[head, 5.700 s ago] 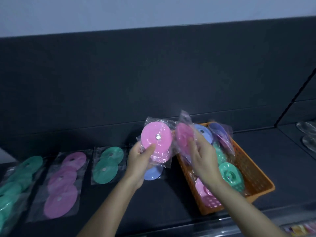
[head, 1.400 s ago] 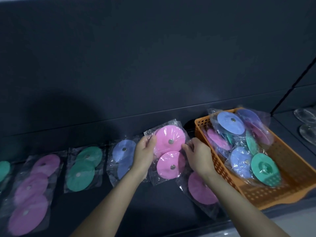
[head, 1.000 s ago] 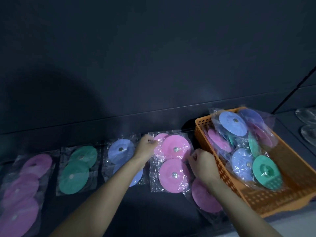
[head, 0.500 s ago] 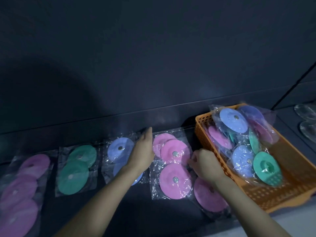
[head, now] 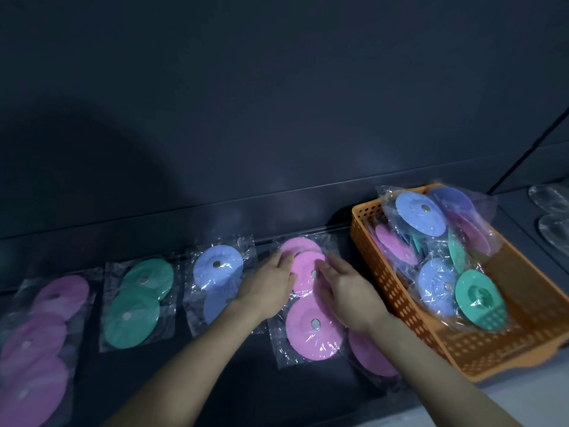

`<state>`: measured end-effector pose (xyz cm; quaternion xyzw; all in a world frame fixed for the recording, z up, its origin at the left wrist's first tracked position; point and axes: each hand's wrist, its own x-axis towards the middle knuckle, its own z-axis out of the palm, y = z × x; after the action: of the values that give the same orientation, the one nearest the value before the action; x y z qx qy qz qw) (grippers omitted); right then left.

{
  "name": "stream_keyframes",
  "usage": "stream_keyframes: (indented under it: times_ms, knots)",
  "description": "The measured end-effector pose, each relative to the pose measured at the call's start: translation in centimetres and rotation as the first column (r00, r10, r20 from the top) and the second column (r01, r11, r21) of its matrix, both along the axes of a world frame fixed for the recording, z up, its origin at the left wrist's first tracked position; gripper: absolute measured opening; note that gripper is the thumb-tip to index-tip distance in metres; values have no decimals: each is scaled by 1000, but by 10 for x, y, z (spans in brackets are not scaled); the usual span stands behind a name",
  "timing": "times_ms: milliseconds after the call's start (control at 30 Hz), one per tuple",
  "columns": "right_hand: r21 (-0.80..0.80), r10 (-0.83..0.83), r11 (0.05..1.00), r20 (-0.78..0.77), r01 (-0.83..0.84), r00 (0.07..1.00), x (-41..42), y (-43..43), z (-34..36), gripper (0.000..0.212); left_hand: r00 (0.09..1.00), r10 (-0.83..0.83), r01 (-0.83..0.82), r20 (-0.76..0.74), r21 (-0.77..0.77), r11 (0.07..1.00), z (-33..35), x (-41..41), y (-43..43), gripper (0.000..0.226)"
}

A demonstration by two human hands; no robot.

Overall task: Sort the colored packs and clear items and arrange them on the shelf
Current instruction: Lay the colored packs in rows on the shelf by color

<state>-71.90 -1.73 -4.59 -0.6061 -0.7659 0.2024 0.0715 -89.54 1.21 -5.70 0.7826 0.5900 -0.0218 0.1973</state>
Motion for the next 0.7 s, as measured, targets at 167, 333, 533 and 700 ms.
stream_keyframes:
  times_ms: [167,333,533,700]
  knots:
    - [10,17,1000,77,-18,997,0,13,1,54,1000,2,1,-19,130,992,1,-4,5,48]
    - [61,100,992,104,-107,989,-1,6,2,49,986,-106,90,126,126,988,1,-10,11,48]
    - [99,96,990,89,-104,991,1,-5,1,46,985,-170,170,-13,41,985,6,-13,15,51]
    - [99,88,990,96,-97,992,0,-7,-1,48,978,-101,117,-180,80,990,10,3,6,55]
